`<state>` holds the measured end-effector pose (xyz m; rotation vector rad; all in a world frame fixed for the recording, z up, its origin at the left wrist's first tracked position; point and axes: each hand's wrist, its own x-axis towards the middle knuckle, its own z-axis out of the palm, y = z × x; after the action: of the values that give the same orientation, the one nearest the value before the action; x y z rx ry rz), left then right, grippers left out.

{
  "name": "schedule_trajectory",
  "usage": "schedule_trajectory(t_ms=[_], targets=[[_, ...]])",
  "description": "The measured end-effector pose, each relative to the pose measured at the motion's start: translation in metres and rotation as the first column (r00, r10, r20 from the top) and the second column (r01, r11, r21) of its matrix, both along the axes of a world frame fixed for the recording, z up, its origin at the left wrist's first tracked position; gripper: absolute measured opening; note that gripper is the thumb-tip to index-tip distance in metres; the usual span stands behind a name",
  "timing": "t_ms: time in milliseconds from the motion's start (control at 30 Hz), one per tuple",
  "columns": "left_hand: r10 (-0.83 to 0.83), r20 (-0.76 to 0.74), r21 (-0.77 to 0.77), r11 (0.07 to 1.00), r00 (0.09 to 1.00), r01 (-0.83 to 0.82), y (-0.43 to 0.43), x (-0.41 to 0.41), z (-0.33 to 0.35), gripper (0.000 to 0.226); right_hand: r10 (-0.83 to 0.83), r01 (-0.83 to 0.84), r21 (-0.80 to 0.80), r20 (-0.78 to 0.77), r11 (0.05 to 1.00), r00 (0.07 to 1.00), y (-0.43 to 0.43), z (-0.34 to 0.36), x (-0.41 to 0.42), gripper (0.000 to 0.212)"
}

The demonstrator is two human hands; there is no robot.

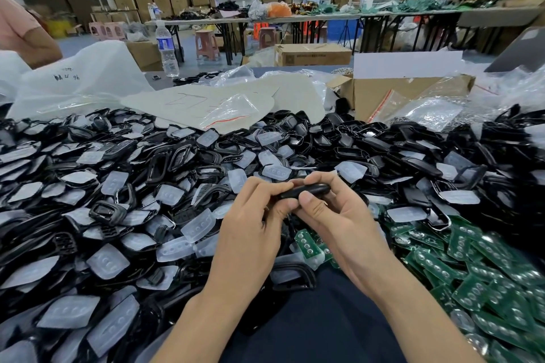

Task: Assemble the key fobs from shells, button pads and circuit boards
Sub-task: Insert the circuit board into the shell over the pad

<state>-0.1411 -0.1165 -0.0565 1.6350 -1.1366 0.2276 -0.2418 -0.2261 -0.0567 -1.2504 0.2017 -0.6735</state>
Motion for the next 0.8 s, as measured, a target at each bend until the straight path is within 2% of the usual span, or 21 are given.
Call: schedule_trajectory(t_ms=[133, 233, 333, 533, 700, 800], targets=[[0.056, 0.028, -0.037, 0.998, 0.998, -0.055, -0.001, -0.001, -0.001, 0.01, 0.011, -0.012, 0.049, 0.025, 0.999, 1.0, 0.003, 0.001, 0.002, 0.015], [0.076, 0.052, -0.059, 0.996, 0.996, -0.073, -0.001, 0.0, -0.002, 0.019, 0.021, -0.025, 0.098, 0.046, 0.995, 0.999, 0.006, 0.003, 0.003, 0.014], [0.079, 0.066, -0.078, 0.994, 0.995, -0.073, -0.001, 0.0, -0.001, 0.024, 0.053, -0.083, 0.253, 0.126, 0.964, 0.991, 0.008, 0.006, 0.004, 0.026], [0.105, 0.038, -0.077, 0.992, 0.994, -0.102, 0.002, 0.001, 0.001, 0.018, 0.038, -0.119, 0.475, 0.177, 0.872, 0.984, 0.014, 0.011, 0.007, 0.044], [0.063, -0.018, 0.033, 0.998, 0.998, -0.062, -0.001, 0.001, -0.002, 0.018, 0.007, -0.073, 0.553, 0.122, 0.83, 0.993, 0.011, 0.009, 0.01, 0.034], [0.082, 0.084, 0.086, 0.992, 0.993, -0.089, -0.001, 0.002, -0.004, 0.029, -0.018, -0.037, 0.552, 0.093, 0.833, 0.995, 0.009, 0.007, 0.01, 0.027]])
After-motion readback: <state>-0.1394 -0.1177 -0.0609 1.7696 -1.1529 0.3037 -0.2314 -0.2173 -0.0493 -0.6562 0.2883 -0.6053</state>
